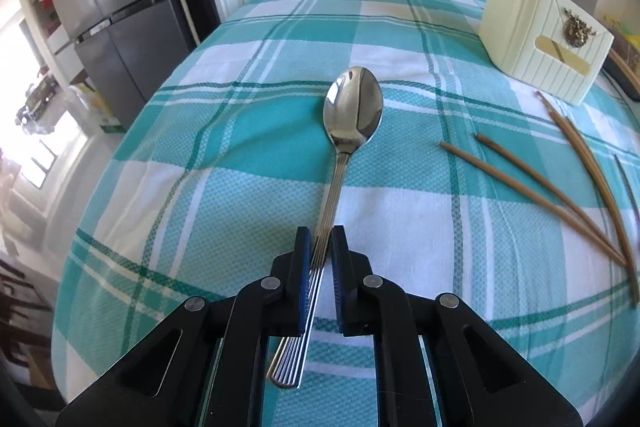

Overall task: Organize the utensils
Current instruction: 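Grasp the second metal spoon with the left gripper while the right grasps a chopstick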

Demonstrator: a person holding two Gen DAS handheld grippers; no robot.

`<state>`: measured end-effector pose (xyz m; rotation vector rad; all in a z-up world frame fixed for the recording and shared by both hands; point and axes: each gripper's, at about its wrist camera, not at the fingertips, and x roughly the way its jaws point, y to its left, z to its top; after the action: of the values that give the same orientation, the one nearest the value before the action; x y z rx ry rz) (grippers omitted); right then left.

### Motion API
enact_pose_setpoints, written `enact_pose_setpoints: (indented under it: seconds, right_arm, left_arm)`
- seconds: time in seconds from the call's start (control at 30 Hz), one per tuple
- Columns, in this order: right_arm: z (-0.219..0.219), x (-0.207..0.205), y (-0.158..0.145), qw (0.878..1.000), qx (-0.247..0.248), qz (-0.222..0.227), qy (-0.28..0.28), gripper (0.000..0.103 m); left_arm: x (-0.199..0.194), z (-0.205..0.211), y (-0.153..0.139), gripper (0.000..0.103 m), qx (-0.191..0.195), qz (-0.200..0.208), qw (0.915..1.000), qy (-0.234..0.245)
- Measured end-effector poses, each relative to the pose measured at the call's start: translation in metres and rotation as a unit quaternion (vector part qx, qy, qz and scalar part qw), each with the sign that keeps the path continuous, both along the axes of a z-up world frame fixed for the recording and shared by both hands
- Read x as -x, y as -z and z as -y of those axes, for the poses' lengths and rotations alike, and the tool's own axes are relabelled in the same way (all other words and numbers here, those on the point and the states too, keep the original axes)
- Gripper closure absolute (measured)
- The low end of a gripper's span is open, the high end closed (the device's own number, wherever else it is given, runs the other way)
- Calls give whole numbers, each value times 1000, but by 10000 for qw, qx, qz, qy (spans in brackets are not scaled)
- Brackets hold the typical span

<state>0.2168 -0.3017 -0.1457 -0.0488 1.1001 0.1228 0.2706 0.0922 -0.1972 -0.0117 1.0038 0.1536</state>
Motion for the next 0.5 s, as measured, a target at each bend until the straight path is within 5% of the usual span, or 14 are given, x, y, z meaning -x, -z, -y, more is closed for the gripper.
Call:
enact_pose_setpoints:
  seconds: [0.13, 0.2, 0.27, 0.3, 0.5]
  right_arm:
    - [22, 11, -2, 9997, 75, -57, 240, 98]
    - [33, 16, -4, 9992, -191, -47, 353, 94]
    - [40, 16, -3, 9985, -352, -90, 397, 75]
    - [41, 17, -3, 9984, -417, -71, 367, 62]
    - [34, 12, 0, 9992, -358, -63, 149, 60]
  left_arm:
    - [9, -5, -2, 92, 217, -51, 9995, 233]
    - [10, -9, -2, 68, 390, -41, 9986, 359]
    - [8, -11, -2, 40, 522, -27, 9976, 454]
    - [9, -12, -3, 35, 562, 7, 9973, 481]
    - [-8, -9, 2, 30, 355, -85, 9966, 732]
